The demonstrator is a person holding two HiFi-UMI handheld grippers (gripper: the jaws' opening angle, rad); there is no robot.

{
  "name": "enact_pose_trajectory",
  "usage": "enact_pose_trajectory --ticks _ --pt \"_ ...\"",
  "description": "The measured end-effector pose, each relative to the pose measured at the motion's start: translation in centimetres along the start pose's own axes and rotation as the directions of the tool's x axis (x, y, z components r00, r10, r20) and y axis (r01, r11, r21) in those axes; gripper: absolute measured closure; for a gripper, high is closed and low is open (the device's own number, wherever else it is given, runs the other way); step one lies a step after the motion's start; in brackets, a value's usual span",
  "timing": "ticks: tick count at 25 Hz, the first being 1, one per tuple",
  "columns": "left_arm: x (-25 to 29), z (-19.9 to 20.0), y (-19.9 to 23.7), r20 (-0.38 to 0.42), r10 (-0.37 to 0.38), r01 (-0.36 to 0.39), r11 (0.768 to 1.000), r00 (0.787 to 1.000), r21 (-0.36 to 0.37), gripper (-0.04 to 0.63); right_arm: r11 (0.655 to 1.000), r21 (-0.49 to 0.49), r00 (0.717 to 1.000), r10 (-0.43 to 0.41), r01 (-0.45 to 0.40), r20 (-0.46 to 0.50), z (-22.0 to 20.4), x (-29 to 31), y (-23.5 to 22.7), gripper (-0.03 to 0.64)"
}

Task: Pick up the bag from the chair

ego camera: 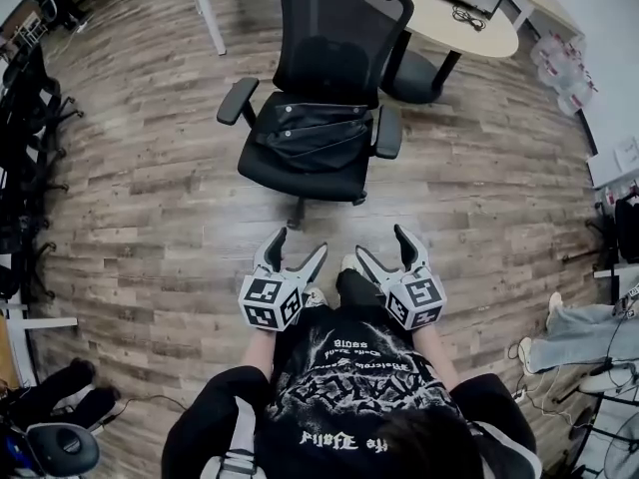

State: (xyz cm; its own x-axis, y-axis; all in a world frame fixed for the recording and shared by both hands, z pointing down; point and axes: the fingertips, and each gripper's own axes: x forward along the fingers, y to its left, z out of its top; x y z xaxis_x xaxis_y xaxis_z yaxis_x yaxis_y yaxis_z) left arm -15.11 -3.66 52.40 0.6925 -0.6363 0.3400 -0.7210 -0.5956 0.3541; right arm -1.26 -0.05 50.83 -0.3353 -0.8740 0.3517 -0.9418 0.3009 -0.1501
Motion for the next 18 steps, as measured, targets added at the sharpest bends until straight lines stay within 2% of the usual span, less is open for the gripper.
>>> enact_pose_trajectory --ticks 6,10,18 --pt "0.9 0.7 2.1 0.008 0.047 -0.046 0.998 0.999 -0.048 0.202 1.000 0.017 1.000 0.026 -0.026 -0.015 0.2 2.8 -1.2 0.221" --pt "2.3 2.1 4.6 0.024 0.115 -0.113 0.992 0.993 -0.055 0.202 0.997 0.006 0.997 0.077 -0.077 -0.014 1.6 6.8 -2.3 0.221" --pt "8.9 5.9 9.6 0.028 0.208 -0.204 0.972 0.978 -0.115 0.202 0.986 0.003 0.985 0.167 -0.167 -0.050 4.6 16.2 -7.5 0.221"
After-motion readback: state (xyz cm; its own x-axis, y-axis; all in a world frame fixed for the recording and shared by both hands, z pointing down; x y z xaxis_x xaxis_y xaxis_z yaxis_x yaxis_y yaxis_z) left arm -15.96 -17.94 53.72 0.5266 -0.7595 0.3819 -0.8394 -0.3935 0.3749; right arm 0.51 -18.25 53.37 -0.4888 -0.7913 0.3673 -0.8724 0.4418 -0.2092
